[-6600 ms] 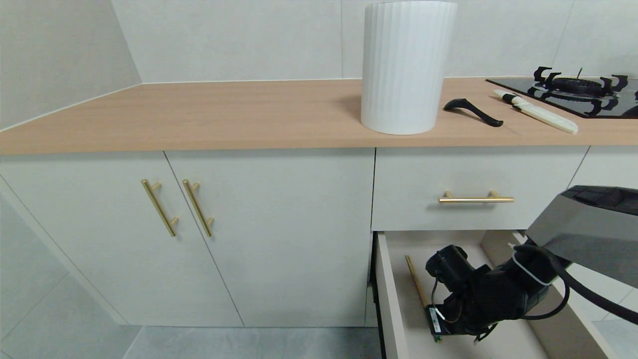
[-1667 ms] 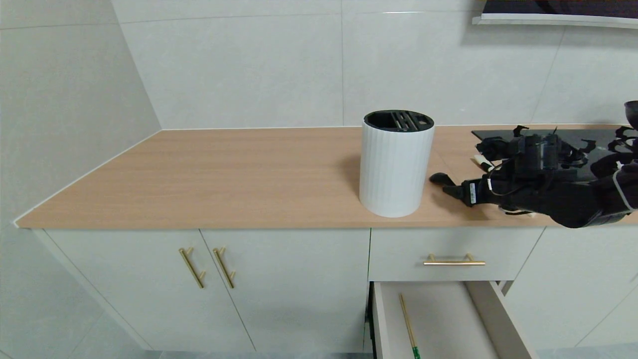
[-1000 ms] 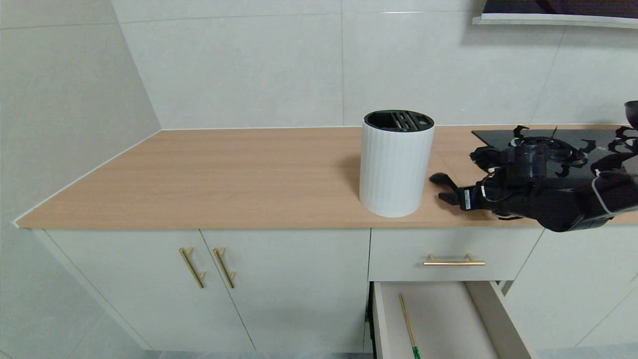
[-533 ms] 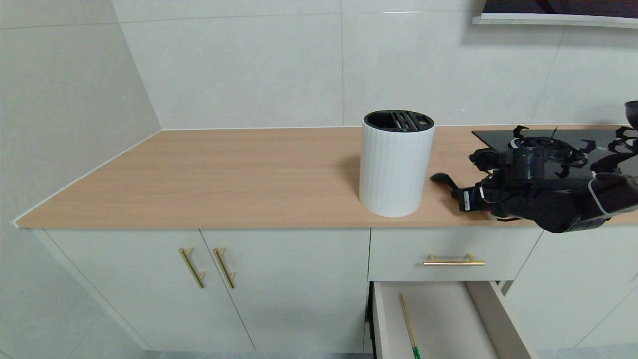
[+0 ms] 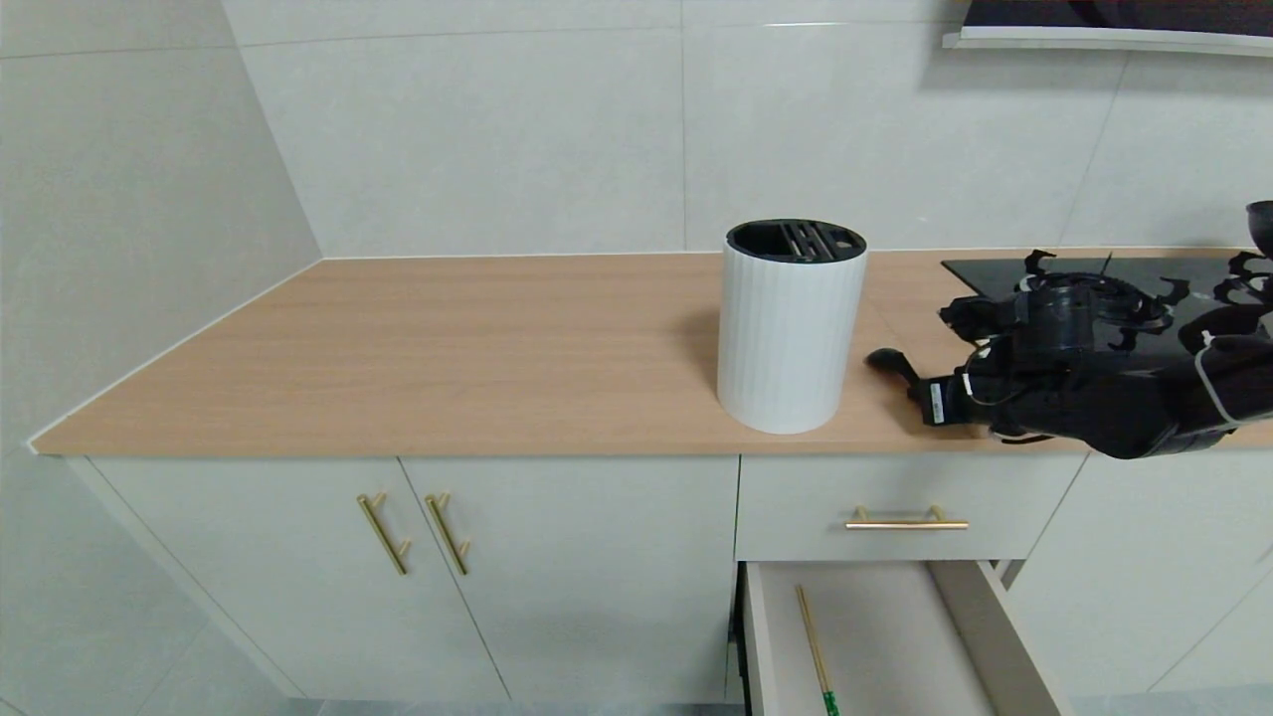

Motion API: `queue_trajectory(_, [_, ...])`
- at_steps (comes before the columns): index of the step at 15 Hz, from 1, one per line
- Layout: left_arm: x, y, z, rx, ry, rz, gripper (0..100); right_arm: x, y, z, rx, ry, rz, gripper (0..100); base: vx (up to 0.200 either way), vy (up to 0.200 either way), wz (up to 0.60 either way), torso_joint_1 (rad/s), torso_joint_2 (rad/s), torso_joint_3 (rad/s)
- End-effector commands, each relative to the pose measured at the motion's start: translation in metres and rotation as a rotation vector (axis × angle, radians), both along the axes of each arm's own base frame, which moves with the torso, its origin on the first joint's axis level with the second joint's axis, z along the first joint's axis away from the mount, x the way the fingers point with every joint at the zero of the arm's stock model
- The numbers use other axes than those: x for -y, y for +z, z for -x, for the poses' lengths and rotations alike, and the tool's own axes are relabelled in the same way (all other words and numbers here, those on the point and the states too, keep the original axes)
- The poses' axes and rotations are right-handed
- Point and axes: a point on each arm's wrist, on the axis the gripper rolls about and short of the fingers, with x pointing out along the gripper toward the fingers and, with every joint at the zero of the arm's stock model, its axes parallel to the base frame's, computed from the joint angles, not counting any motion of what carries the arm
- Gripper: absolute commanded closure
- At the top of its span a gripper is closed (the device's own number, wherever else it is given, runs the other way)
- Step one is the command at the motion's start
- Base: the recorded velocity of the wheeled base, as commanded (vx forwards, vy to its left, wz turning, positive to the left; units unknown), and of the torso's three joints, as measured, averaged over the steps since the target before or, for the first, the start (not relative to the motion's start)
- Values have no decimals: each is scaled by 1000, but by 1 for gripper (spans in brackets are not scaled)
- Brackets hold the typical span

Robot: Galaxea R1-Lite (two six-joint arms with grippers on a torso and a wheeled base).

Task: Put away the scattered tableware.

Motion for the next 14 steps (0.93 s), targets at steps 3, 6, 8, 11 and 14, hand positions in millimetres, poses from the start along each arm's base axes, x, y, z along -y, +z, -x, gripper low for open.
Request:
queue_trajectory(3, [0,0,0,0,0,0,0,-15,44,60,-72,-37,-83,100,0,0,0,0,0,0])
queue_trajectory(6, [0,0,0,0,1,0,0,-6,58,116,-63,-30,-83,100,0,0,0,0,0,0])
queue_trajectory(8, [0,0,0,0,1,0,0,-5,63,146,-53,-27,-74,100,0,0,0,0,0,0])
queue_trajectory(11, [0,0,0,0,0,0,0,-8,71,189,-137,-41,-110,100,0,0,0,0,0,0])
queue_trajectory(14, [0,0,0,0,1,0,0,-8,57,197,-194,-43,-125,100,0,0,0,0,0,0])
